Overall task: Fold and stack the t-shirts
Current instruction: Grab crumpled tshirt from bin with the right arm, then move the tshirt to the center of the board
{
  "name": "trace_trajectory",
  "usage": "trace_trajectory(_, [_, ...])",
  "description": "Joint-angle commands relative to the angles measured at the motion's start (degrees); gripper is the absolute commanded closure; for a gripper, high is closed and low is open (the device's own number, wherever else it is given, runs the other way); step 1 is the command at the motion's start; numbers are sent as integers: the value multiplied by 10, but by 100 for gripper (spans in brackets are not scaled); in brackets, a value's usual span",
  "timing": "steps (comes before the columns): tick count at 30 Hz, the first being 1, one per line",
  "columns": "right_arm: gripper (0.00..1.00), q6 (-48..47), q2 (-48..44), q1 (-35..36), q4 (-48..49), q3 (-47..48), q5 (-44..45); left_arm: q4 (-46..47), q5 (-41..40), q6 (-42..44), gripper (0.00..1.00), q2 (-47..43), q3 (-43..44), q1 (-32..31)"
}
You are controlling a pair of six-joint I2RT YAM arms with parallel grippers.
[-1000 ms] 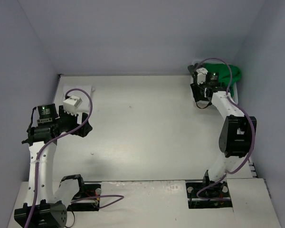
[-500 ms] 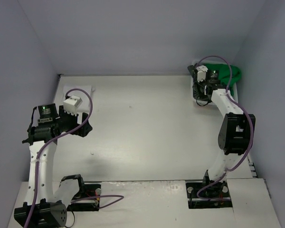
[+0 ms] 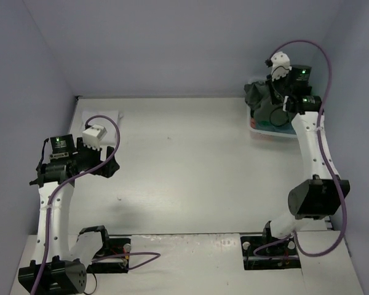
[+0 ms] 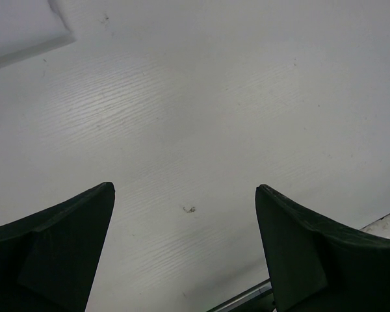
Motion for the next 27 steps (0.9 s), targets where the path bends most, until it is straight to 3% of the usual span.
trace_trajectory(1, [100,-13,-92,6,-36,82,-45,26,1,-4,17,6,15,4])
trace_trajectory(5, [100,-23,-164,18,-61,131,-101,26,0,-4,17,11,16,5])
trace_trajectory(10, [100,5,-272,26,-63,139,-268,26,-1,-4,17,13,17,4])
trace_trajectory(16, [100,70,-315,26,-64,123,-433,25,-3,-4,17,13,16,5])
trace_trajectory(20, [100,100,-321,26,-64,138,-479,25,-6,-5,17,10,14,5])
trace_trajectory(27, [100,103,-299,25,-64,129,-457,24,-11,-4,17,13,15,6])
